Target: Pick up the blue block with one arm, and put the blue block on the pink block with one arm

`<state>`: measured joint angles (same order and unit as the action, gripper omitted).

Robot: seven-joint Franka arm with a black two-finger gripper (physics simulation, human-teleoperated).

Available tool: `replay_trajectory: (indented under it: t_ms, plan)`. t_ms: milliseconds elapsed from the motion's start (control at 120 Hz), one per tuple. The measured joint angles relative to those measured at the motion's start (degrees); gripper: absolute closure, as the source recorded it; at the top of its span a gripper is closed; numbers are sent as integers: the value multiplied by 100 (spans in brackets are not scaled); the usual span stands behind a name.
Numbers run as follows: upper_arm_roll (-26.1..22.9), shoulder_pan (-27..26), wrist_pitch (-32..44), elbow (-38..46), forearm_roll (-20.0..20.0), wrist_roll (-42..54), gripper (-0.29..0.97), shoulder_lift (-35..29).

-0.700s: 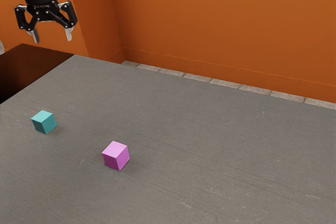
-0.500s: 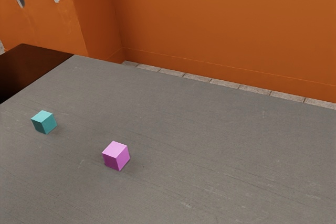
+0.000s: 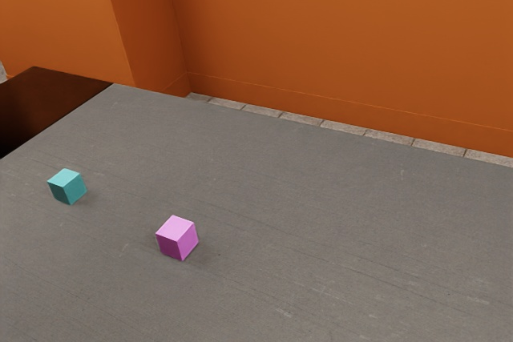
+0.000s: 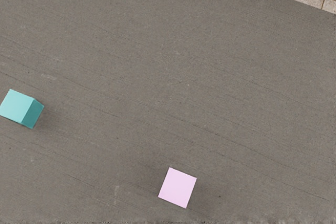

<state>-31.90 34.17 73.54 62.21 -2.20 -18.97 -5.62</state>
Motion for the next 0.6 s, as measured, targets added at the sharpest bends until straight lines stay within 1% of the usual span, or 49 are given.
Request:
replay_trajectory:
  t_ms: [42,108,167,242,333,375,442,508,525,600]
  plan:
    - [-70,5,-64,4,48,-2,0,-3]
    - [-147,-34,-139,297,159,-7,0,-24]
    - [-178,-7,-37,982,219,-12,0,-246]
    - [-165,-30,222,2158,274,-18,0,-761]
    - [-124,-36,404,2934,389,-24,0,-1058]
    - [-179,-42,463,3091,419,-15,0,-1094]
    - [-323,-53,586,3140,423,34,0,-950]
    - [-344,-92,692,3153,414,77,0,-840]
    - [-177,-320,724,3150,383,85,0,-754]
    - [1443,-2191,856,3100,161,98,0,-456]
